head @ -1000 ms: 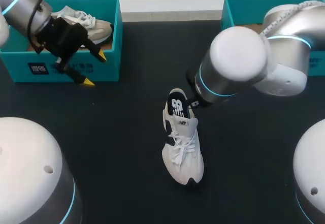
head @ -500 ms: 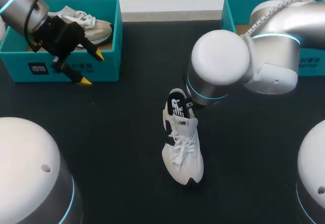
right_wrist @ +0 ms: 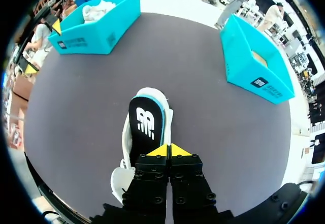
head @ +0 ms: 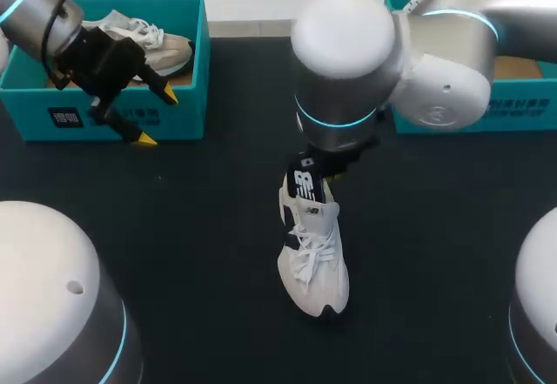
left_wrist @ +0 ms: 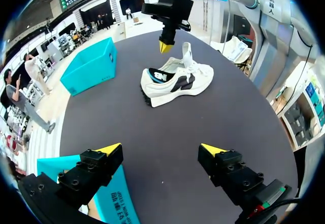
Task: Take the shoe out of the shoebox, open the shoe tongue, remove and reinsert the insole, then place the shoe into the shoebox
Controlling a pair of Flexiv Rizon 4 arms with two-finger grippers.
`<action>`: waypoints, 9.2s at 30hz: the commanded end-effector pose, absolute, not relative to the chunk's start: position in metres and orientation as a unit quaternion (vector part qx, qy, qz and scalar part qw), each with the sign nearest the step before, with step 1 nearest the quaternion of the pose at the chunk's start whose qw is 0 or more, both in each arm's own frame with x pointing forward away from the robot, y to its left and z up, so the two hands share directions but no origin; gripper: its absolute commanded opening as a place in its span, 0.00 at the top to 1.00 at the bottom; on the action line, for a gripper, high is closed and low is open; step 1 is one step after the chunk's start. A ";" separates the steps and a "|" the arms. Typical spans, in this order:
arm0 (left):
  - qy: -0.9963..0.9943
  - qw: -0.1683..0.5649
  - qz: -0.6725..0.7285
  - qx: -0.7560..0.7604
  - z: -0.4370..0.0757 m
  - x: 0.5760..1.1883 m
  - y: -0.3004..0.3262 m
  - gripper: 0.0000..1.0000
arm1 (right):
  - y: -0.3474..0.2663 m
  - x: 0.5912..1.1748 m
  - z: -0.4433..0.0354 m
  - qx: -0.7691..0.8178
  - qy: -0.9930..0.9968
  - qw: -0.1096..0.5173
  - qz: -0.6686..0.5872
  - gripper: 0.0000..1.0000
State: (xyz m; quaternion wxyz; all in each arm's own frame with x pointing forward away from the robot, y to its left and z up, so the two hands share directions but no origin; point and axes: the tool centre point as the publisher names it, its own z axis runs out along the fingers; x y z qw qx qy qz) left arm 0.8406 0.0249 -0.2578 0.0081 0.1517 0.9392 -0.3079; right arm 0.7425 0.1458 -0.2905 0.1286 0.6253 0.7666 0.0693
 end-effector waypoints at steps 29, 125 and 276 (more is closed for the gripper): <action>0.940 0.008 -0.307 0.152 -0.257 0.839 0.025 0.00 | 0.180 0.750 -0.381 0.668 0.738 0.092 0.032 1.00; 0.940 0.008 -0.307 0.152 -0.257 0.839 0.025 0.00 | 0.163 0.802 -0.363 0.629 0.725 0.243 0.141 1.00; 0.940 0.008 -0.307 0.152 -0.257 0.839 0.025 0.00 | 0.183 0.771 -0.400 0.537 0.831 0.136 0.055 1.00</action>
